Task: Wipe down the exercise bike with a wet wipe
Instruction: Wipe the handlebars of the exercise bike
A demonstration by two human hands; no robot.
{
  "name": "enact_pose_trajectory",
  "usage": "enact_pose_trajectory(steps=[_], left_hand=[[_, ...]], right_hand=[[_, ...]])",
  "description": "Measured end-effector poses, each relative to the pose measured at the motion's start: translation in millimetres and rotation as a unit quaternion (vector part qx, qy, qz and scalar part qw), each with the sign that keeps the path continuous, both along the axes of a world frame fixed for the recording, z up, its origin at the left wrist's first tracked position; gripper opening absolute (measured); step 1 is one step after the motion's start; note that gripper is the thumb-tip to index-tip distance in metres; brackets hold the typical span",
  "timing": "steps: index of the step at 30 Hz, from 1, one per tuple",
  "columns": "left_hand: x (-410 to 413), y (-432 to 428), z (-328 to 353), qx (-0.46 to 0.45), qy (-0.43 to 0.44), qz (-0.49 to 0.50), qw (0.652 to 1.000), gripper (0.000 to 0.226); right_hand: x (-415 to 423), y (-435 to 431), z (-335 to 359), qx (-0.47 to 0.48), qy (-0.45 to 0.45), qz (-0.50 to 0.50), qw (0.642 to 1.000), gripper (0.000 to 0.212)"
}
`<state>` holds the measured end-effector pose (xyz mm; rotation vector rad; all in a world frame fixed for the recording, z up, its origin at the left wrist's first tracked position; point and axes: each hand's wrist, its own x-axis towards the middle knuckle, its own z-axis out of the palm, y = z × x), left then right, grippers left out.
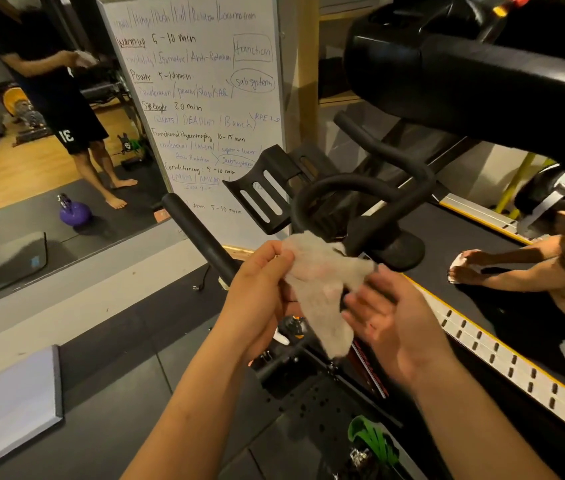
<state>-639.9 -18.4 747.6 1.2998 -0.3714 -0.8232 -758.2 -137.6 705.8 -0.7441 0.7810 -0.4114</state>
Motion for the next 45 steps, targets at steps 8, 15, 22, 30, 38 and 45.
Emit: enact_pose_trajectory(steps=[8, 15, 22, 30, 38, 45], left_hand=[[-4, -2, -1, 0.011, 0.011, 0.004, 1.0, 0.021], [-4, 3, -1, 0.018, -0.048, 0.06, 0.997, 0.021], [-8, 3, -4, 0.06, -0.1, 0.051, 0.992, 0.024], [-19, 2, -10, 0.066, -0.259, 0.124, 0.956, 0.013], [-13, 10, -22, 0.116, -0.387, -0.069, 0.912, 0.028], [-6, 20, -17, 0.087, -0.369, -0.053, 0.924, 0.01]], right_hand=[[2, 6, 20, 0.038, -0.1, 0.124, 0.986, 0.044], [-4, 2, -4, 0.005, 0.028, -0.033, 0.999, 0.041], [14, 22, 7, -0.192, -0.035, 0.074, 0.978, 0.044], [14, 14, 18, -0.31, 0.015, -0.042, 0.95, 0.021], [2, -1, 25, -0.347, 0.09, -0.052, 0.932, 0.067], [-32, -9, 18, -0.459, 0.109, 0.174, 0.864, 0.027]])
